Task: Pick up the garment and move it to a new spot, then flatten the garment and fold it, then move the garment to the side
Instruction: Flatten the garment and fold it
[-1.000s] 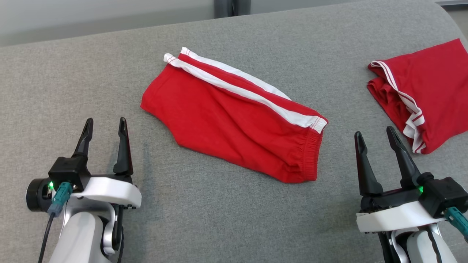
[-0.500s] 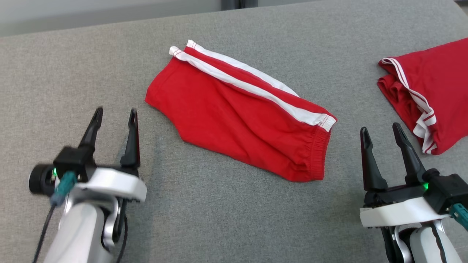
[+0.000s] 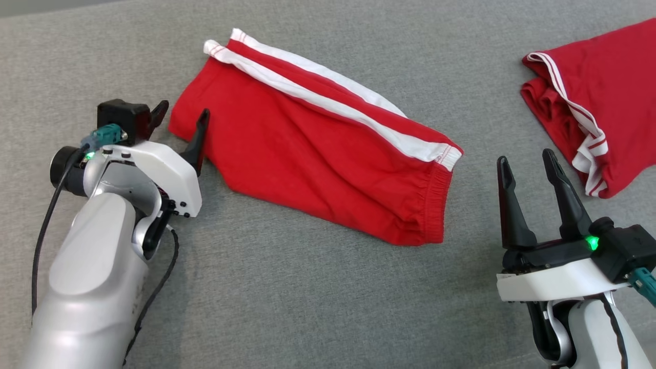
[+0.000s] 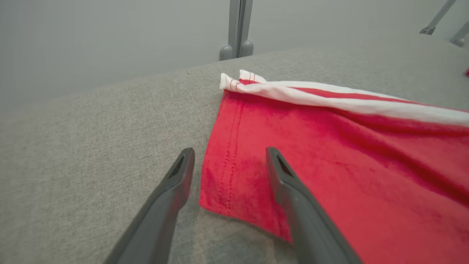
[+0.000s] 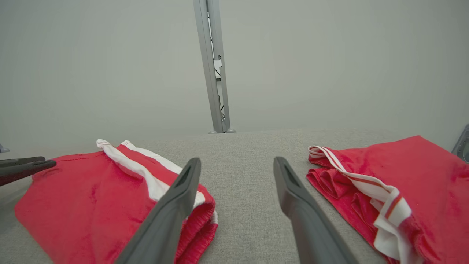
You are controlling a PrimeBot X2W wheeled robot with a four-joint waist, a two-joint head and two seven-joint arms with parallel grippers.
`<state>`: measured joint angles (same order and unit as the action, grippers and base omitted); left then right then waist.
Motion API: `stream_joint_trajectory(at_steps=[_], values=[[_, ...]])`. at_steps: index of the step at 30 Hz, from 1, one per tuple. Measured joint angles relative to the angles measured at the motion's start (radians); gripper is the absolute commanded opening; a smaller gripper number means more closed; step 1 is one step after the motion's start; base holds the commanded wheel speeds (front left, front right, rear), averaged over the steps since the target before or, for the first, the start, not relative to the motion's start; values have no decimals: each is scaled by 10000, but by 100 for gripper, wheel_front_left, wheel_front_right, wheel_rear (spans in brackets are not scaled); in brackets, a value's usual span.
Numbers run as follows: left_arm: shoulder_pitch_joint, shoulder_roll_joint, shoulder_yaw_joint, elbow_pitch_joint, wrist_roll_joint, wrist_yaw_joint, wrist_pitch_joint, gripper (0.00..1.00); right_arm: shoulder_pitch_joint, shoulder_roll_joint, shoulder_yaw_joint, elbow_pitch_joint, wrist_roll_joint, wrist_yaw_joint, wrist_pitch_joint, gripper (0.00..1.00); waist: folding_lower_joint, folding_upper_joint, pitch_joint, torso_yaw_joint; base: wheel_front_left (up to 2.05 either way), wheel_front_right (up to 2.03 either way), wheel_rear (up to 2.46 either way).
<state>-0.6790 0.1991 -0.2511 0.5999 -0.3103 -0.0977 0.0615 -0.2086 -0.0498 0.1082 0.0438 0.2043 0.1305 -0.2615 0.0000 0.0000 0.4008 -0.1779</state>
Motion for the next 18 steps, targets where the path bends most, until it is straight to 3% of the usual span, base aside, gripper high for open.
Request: stream_joint_trajectory(at_steps=[7,8,9,10,18], values=[[-710,8,-504,1536,-408,-251,585,100,-39,-2,-12,61,155,0,0,100,0,0,106,-190,0,0,0],[-815,13,-600,1639,-460,-259,677,84,-39,0,-13,67,161,0,0,100,0,0,103,-191,0,0,0],[-886,15,-688,1720,-527,-263,715,25,-39,0,-4,79,167,2,0,100,0,0,100,-195,0,0,0],[-922,15,-769,1789,-575,-291,715,0,-40,0,-2,86,169,0,0,100,0,0,101,-195,0,0,0],[-1135,8,-1009,2307,-1081,-334,324,0,-81,2,107,82,259,2,0,100,0,0,121,-228,0,0,0]])
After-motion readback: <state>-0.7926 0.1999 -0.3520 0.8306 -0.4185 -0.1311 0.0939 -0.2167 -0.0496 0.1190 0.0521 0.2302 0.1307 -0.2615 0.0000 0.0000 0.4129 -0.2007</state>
